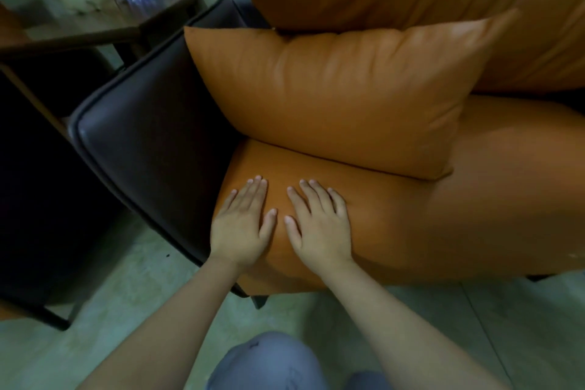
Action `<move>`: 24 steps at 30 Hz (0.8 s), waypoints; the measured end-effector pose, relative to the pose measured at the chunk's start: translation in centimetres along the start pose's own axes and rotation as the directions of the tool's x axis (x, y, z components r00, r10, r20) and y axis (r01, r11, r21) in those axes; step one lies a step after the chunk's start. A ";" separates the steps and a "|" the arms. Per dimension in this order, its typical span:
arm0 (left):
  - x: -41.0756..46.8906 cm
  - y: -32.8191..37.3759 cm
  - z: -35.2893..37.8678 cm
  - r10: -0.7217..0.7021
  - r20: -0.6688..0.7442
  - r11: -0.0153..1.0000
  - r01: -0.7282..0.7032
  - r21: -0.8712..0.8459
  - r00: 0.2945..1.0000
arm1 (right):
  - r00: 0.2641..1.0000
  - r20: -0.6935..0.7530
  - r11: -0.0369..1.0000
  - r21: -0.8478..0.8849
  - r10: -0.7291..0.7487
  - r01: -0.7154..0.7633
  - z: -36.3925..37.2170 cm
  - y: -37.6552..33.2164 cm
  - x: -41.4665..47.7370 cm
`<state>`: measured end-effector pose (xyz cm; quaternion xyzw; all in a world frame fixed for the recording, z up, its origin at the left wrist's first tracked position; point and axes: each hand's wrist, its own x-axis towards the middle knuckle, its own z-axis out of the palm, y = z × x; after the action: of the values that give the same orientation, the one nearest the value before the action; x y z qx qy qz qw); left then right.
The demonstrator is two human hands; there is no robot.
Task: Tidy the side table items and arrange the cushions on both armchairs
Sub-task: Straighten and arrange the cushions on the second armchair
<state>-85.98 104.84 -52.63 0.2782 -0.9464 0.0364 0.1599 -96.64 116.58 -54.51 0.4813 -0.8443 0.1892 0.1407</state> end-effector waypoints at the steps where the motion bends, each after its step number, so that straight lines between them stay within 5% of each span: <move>1: 0.3 0.6 -0.4 -0.006 0.009 1.000 0.006 -0.013 1.000 | 1.000 0.008 1.000 0.024 -0.005 0.005 -0.5 0.0 -0.1; 6: 1.0 7.3 -0.6 0.122 0.008 0.984 -0.120 -0.134 0.993 | 0.998 -0.039 0.998 0.017 0.057 -0.056 -3.5 5.1 -1.5; 11: 1.0 9.6 0.9 0.040 -0.015 0.993 -0.041 -0.106 0.999 | 0.983 -0.097 0.982 -0.093 0.156 -0.165 -5.0 13.5 -3.8; 18: 2.7 9.0 3.0 0.096 -0.029 0.995 -0.097 -0.027 0.995 | 0.956 -0.292 0.986 -0.162 -0.016 -0.033 -2.2 16.7 -2.2; 24: 2.4 9.0 2.7 0.098 -0.035 0.995 -0.099 -0.029 0.995 | 0.951 -0.307 0.989 -0.145 -0.035 -0.011 -2.3 16.7 -2.5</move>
<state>-93.47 110.73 -54.28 0.2279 -0.9567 0.0341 0.1779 -109.74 127.23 -56.60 0.4394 -0.8203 0.1995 0.3069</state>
